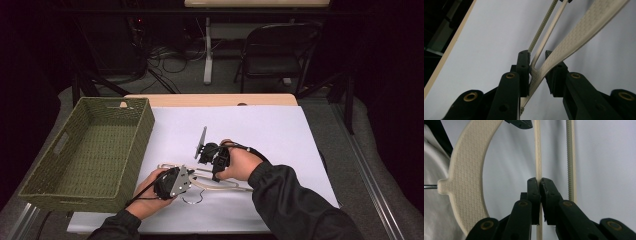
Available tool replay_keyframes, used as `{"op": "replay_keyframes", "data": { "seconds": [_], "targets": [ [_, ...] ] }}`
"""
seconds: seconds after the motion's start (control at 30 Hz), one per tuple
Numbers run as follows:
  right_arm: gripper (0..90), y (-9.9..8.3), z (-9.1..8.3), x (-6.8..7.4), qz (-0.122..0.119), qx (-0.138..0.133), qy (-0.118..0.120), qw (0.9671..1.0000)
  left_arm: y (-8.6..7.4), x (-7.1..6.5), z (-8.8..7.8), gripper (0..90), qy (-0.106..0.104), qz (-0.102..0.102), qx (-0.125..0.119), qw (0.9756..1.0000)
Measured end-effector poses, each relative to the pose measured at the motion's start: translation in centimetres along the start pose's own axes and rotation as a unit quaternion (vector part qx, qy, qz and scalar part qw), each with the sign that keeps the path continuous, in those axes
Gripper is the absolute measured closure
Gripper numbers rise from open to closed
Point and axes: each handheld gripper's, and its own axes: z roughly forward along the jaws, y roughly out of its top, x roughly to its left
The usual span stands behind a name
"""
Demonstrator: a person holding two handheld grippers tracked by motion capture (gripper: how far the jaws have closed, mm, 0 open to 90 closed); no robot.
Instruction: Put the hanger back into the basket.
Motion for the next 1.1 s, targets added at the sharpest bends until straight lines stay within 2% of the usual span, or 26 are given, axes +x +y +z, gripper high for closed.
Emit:
{"op": "replay_keyframes", "data": {
  "seconds": [0.23, 0.3, 0.4, 0.43, 0.47, 0.5, 0.57, 0.6, 0.63, 0.67, 0.7, 0.73, 0.9, 0.93, 0.97, 1.0, 1.03, 1.1],
  "targets": [
    [85.6, -0.1, 0.0, -0.3, 0.003, 0.001, -0.004, 1.0, 0.2, 0.5, 0.2, 75.4, -0.004, 0.0, -0.005, 1.0],
    [85.3, -0.2, 0.1, -0.4, 0.004, -0.005, 0.0, 1.0, 0.4, 0.8, 0.3, 75.5, -0.011, 0.0, -0.001, 0.9999],
    [79.9, -0.7, -0.1, -0.9, 0.01, -0.002, -0.013, 0.9999, 0.8, 1.1, 0.9, 76.2, -0.018, 0.005, 0.011, 0.9998],
    [78.5, -1.3, -0.5, -1.1, 0.021, -0.021, -0.011, 0.9995, 1.0, 1.3, 1.3, 76.5, -0.021, 0.006, 0.02, 0.9996],
    [78.5, -1.3, -0.5, -1.1, 0.021, -0.021, -0.011, 0.9995, 1.1, 1.3, 1.5, 76.5, -0.024, 0.004, 0.026, 0.9993],
    [75.7, -2.0, -1.3, -1.4, 0.023, -0.021, -0.043, 0.9986, 1.4, 1.7, 1.9, 77.1, -0.034, 0.001, 0.027, 0.9991],
    [75.5, -2.4, -1.6, -1.5, 0.03, -0.026, -0.048, 0.9981, 1.6, 2.0, 2.1, 77.5, -0.035, 0.001, 0.031, 0.9989],
    [75.3, -3.1, -1.9, -2.0, 0.043, -0.051, -0.045, 0.9968, 1.6, 2.0, 2.3, 78.5, -0.036, -0.004, 0.032, 0.9989],
    [75.1, -3.5, -2.3, -2.2, 0.048, -0.055, -0.049, 0.9962, 1.7, 2.3, 2.4, 79.0, -0.04, -0.003, 0.034, 0.9986],
    [74.6, -3.9, -2.8, -2.4, 0.056, -0.049, -0.068, 0.995, 1.8, 2.4, 2.6, 79.3, -0.044, -0.007, 0.036, 0.9984],
    [74.2, -4.4, -3.2, -2.6, 0.061, -0.051, -0.075, 0.994, 2.0, 2.6, 2.7, 79.6, -0.041, -0.003, 0.037, 0.9985],
    [74.0, -4.9, -3.4, -2.9, 0.068, -0.073, -0.057, 0.9934, 2.1, 2.7, 2.7, 80.1, -0.042, -0.004, 0.038, 0.9984],
    [72.7, -6.9, -5.3, -2.7, 0.081, -0.105, -0.072, 0.9886, 3.0, 3.6, 2.5, 85.8, -0.05, -0.005, 0.047, 0.9976],
    [72.6, -7.1, -5.5, -2.7, 0.082, -0.107, -0.072, 0.9882, 3.1, 3.8, 2.4, 87.1, -0.056, -0.021, 0.047, 0.9971],
    [72.5, -7.4, -5.7, -2.7, 0.084, -0.121, -0.077, 0.9861, 3.2, 4.1, 2.3, 87.0, -0.051, -0.034, 0.046, 0.9971],
    [72.7, -7.8, -6.0, -2.6, 0.086, -0.125, -0.083, 0.9849, 3.3, 4.3, 2.1, 87.1, -0.047, -0.034, 0.044, 0.9973],
    [72.9, -8.3, -6.5, -2.7, 0.091, -0.142, -0.082, 0.9822, 3.3, 4.6, 2.0, 87.1, -0.05, -0.036, 0.045, 0.9971],
    [72.9, -8.5, -6.8, -2.7, 0.093, -0.136, -0.082, 0.9831, 3.4, 4.9, 1.8, 87.1, -0.052, -0.056, 0.045, 0.9961]
  ]
}}
